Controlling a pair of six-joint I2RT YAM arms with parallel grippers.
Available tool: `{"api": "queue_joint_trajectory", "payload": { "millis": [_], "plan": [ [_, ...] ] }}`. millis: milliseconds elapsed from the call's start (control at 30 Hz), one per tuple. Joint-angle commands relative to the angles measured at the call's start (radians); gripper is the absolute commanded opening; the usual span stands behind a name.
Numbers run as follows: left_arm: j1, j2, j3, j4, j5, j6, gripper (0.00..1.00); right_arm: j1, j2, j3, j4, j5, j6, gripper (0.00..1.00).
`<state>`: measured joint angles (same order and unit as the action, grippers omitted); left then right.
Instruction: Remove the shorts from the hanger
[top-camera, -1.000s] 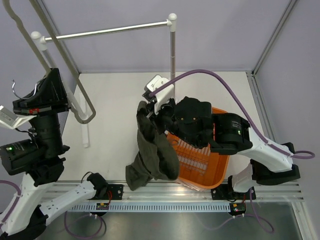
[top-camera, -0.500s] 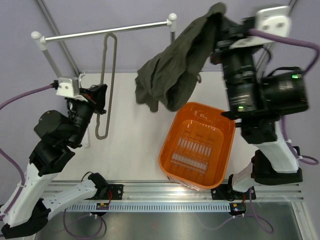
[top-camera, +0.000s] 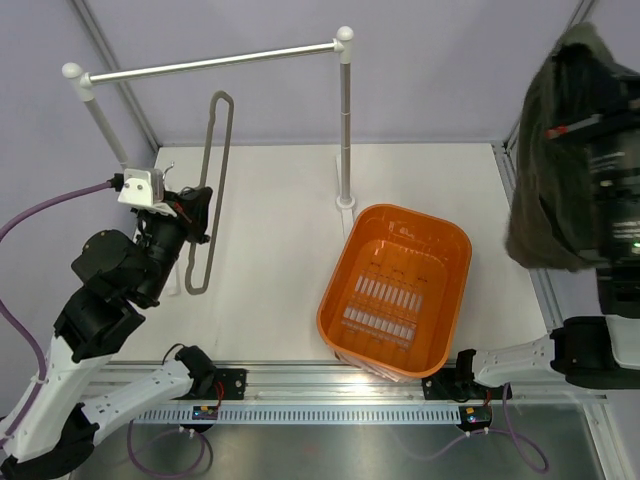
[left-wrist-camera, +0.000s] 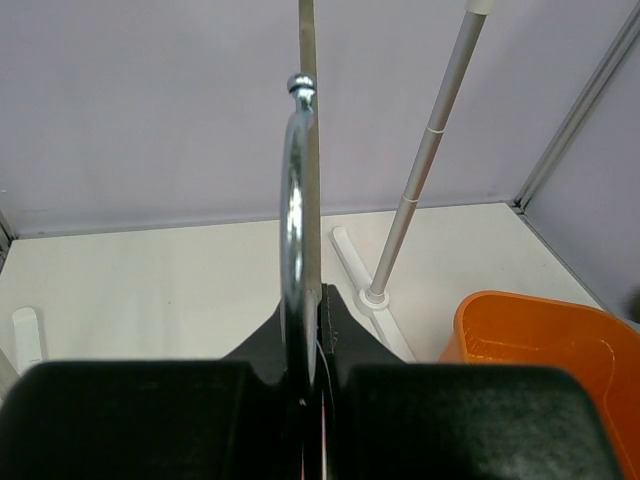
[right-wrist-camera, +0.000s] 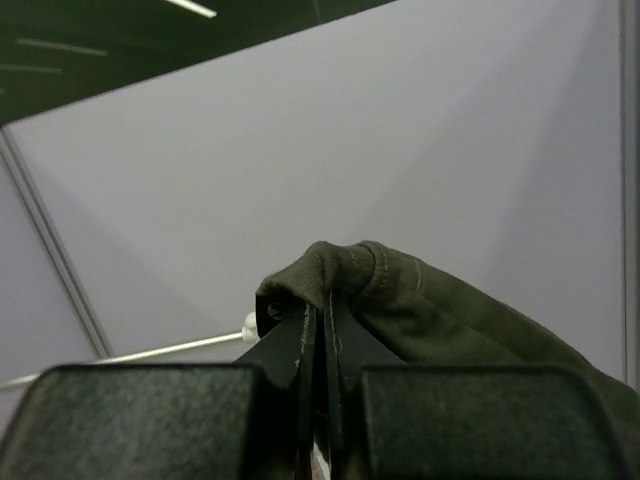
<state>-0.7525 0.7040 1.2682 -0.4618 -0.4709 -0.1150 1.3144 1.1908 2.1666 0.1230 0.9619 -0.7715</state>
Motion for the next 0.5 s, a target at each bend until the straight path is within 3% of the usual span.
{"api": "queue_joint_trajectory", "payload": {
  "millis": [0, 233, 367, 467],
  "plan": [
    [0.002, 0.002, -0.012, 0.035, 0.005, -0.02, 0.0, -0.021, 0.154, 0.043, -0.117, -0.034, 0.043, 0.0],
    [0.002, -0.003, -0.027, 0.028, 0.017, -0.028, 0.0, -0.154, 0.242, 0.205, -0.367, -0.106, 0.178, 0.0],
    [0.002, 0.0, -0.026, 0.023, 0.023, -0.026, 0.0, -0.201, 0.227, 0.19, -0.396, -0.12, 0.247, 0.0],
    [0.002, 0.002, -0.027, 0.018, 0.025, -0.025, 0.0, -0.208, 0.172, 0.087, -0.408, -0.104, 0.304, 0.0]
  ]
}}
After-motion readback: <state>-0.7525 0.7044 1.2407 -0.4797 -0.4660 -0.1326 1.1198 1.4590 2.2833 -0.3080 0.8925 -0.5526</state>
